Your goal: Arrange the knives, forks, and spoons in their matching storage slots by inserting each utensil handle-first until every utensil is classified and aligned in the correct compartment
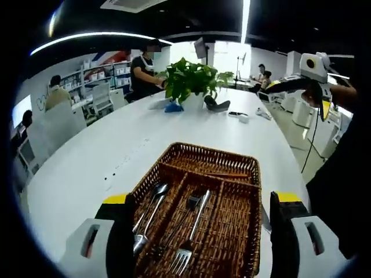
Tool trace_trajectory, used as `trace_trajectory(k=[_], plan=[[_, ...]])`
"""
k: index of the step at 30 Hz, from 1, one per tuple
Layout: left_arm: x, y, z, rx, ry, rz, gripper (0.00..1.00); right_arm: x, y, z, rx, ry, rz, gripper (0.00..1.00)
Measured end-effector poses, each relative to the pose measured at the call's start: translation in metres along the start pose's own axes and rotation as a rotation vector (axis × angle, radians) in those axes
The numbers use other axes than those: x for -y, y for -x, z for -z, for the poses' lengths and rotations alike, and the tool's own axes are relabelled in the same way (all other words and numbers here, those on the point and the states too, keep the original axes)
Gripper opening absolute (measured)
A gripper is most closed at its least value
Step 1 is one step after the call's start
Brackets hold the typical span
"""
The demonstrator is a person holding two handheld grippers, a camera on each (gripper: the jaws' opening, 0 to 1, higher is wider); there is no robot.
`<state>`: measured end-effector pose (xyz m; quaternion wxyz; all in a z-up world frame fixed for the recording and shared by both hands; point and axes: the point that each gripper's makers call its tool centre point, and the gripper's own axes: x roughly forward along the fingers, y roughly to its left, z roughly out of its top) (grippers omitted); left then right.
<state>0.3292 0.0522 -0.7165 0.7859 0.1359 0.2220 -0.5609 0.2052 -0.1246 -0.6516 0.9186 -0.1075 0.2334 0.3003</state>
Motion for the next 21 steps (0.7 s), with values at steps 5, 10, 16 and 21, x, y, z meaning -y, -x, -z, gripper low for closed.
trace_trajectory(k=[5,10,16,21], plan=[[0.001,0.031,-0.002,0.033,0.014,-0.091,1.0,0.001,0.002,-0.007,0.013,0.01,-0.009,1.0],[-0.009,0.061,0.0,0.056,0.037,-0.183,1.0,0.004,0.002,-0.013,0.034,0.0,-0.012,1.0],[-0.006,0.103,0.008,0.057,0.087,-0.283,1.0,0.011,-0.003,-0.016,0.035,-0.001,0.008,1.0],[0.003,0.125,0.019,0.061,0.115,-0.331,1.0,0.014,-0.005,-0.022,0.051,0.005,0.006,1.0]])
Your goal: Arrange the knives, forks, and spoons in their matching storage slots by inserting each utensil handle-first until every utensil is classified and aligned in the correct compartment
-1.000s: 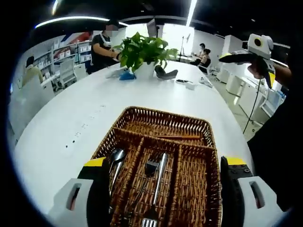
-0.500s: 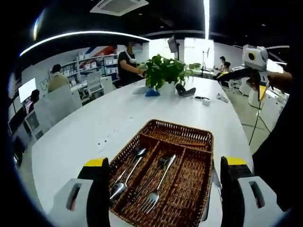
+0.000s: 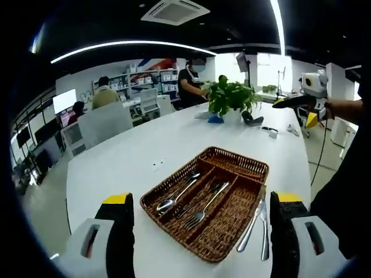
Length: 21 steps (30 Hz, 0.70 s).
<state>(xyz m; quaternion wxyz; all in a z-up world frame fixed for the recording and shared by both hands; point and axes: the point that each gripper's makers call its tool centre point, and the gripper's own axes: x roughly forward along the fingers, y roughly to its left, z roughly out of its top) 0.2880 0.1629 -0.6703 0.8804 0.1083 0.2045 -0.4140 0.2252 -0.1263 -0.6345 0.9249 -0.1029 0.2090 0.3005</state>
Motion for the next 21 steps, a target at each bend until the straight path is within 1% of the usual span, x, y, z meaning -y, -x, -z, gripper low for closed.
trace_trajectory(k=[3,6,10,12,18,21], plan=[[0.004,0.012,0.005,0.002,0.007,-0.022,1.0,-0.001,0.0,0.001,-0.003,0.007,-0.003,1.0],[0.008,0.025,0.013,-0.002,0.01,-0.045,1.0,-0.003,0.002,0.006,-0.009,0.01,-0.011,1.0],[0.013,0.035,0.017,-0.006,0.011,-0.069,1.0,-0.004,0.005,0.009,-0.013,0.011,-0.014,1.0],[0.015,0.039,0.017,0.003,0.017,-0.079,1.0,-0.003,0.006,0.01,-0.011,0.01,-0.012,1.0],[0.017,0.045,0.016,0.008,0.024,-0.101,1.0,0.001,0.008,0.013,-0.012,0.015,-0.012,1.0],[0.018,0.046,0.018,0.015,0.037,-0.112,1.0,0.003,0.007,0.021,-0.028,0.023,-0.021,1.0]])
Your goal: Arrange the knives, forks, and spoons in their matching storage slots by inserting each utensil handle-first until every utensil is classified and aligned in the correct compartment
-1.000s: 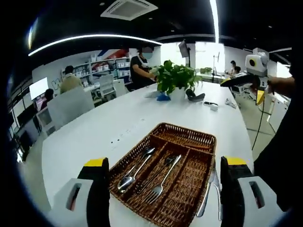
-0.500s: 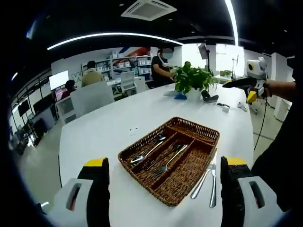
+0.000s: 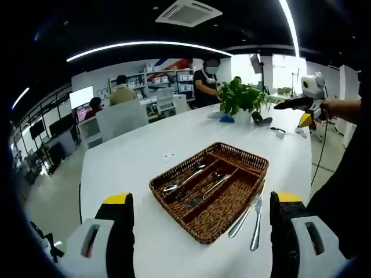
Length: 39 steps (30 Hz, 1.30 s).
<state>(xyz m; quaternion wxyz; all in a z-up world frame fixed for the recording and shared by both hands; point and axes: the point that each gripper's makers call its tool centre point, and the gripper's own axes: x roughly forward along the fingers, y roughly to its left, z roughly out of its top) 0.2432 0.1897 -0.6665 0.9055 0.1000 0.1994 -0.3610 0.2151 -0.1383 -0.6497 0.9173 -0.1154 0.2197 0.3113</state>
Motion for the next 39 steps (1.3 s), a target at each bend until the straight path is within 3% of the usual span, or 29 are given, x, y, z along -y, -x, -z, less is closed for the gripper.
trace_trajectory(k=[12,21,33,39], plan=[[0.017,0.004,0.013,-0.02,0.018,0.015,1.0,-0.008,-0.015,0.023,-0.019,0.064,-0.059,0.98],[0.026,0.012,0.018,-0.05,-0.046,0.03,1.0,-0.017,-0.03,0.054,-0.074,0.026,-0.092,0.96],[0.026,0.03,0.026,-0.056,-0.025,0.005,1.0,-0.04,-0.047,0.088,-0.091,-0.004,-0.135,0.82],[0.024,0.035,0.029,-0.063,-0.02,-0.003,1.0,-0.047,-0.055,0.11,-0.137,-0.028,-0.161,0.78]])
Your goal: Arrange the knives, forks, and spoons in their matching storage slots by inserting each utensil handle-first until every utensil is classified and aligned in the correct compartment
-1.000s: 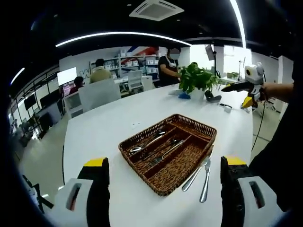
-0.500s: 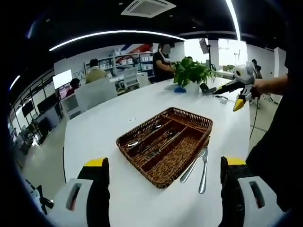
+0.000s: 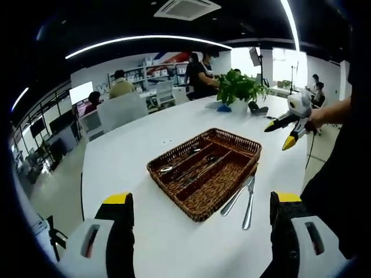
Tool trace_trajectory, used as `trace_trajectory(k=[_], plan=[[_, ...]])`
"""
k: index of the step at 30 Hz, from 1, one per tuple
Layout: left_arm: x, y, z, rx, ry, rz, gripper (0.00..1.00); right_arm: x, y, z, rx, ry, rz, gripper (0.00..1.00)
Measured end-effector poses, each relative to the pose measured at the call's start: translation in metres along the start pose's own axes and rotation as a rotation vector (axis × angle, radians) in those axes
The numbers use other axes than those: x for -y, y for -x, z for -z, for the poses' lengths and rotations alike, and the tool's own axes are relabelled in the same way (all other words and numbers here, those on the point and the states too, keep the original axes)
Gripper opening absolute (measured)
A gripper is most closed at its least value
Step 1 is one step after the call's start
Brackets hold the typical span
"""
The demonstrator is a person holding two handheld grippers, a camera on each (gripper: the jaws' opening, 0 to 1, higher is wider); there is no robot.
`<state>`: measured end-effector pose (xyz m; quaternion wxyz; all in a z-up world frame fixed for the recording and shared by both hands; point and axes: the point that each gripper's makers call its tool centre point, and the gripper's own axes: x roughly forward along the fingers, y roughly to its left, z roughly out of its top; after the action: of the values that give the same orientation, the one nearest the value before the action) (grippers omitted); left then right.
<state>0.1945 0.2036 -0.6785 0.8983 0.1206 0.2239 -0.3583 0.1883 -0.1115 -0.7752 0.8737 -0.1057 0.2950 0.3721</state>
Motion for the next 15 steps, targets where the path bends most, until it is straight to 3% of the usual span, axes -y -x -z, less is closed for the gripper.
trace_trajectory(k=[15], plan=[[-0.009,0.011,0.013,-0.016,0.011,-0.018,1.0,-0.02,-0.036,0.032,-0.09,-0.053,-0.099,0.56]])
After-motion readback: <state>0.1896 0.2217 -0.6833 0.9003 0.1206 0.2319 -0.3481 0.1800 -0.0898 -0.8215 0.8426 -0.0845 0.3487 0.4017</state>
